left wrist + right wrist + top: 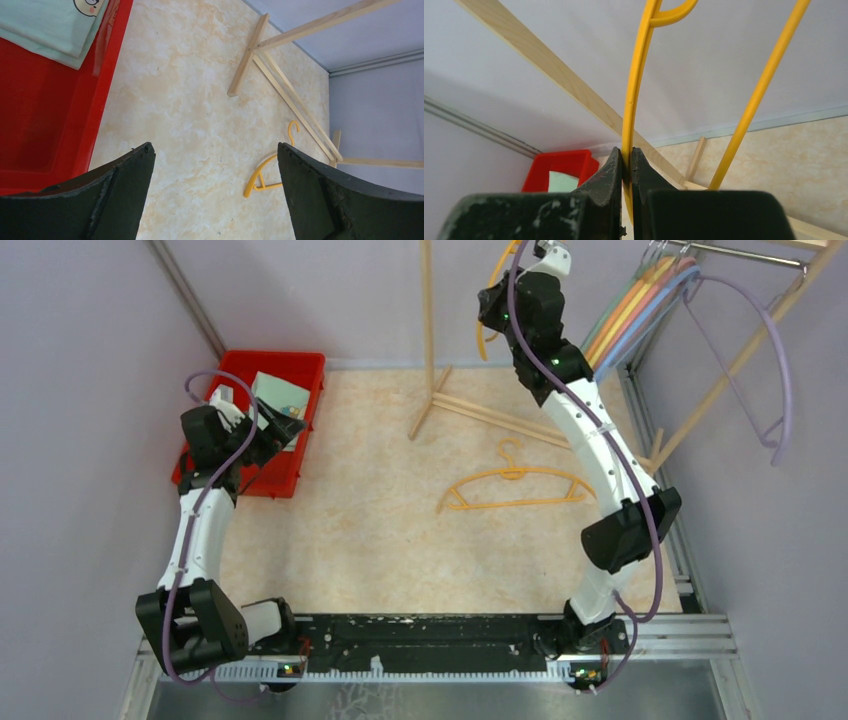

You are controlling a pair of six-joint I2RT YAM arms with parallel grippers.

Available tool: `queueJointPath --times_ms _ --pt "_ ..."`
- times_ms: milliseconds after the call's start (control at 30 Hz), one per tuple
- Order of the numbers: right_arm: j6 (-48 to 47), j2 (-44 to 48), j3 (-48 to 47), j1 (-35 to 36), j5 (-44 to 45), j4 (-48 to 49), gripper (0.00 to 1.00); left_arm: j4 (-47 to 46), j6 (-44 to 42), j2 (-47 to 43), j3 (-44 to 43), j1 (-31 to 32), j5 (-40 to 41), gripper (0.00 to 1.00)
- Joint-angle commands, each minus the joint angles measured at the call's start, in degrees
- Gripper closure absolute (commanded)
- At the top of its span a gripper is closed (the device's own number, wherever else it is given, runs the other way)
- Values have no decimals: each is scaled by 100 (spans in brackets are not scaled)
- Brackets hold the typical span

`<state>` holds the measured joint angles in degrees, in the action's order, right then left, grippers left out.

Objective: Organize the hangers

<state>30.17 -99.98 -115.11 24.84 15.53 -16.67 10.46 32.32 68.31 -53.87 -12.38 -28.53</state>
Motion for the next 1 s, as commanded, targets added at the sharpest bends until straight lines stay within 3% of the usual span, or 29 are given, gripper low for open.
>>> queueJointPath --times_ms 0,167,300,433,467,533,667,967 --pt "106 240 7 -178 115 306 100 -60 -35 11 -80 -27 19 3" --pt "205 313 188 -199 118 104 100 -68 -63 17 -66 -22 80 3" --pt "221 573 591 -199 161 39 72 -64 -114 74 -82 -21 69 3" --pt "134 1040 1042 -199 236 101 51 -70 -167 126 -106 -24 56 3" --pt "109 1107 1085 -199 210 69 31 -70 -187 132 -113 -22 62 3" --pt "66 1225 1110 -194 98 -65 17 -75 -202 165 -120 -24 55 3" --pt "-78 1607 1352 -18 -56 -207 8 -111 -251 224 -137 -10 -65 3" --pt "-716 2398 2117 1389 726 -1249 7 -134 -521 331 -292 446 85 4"
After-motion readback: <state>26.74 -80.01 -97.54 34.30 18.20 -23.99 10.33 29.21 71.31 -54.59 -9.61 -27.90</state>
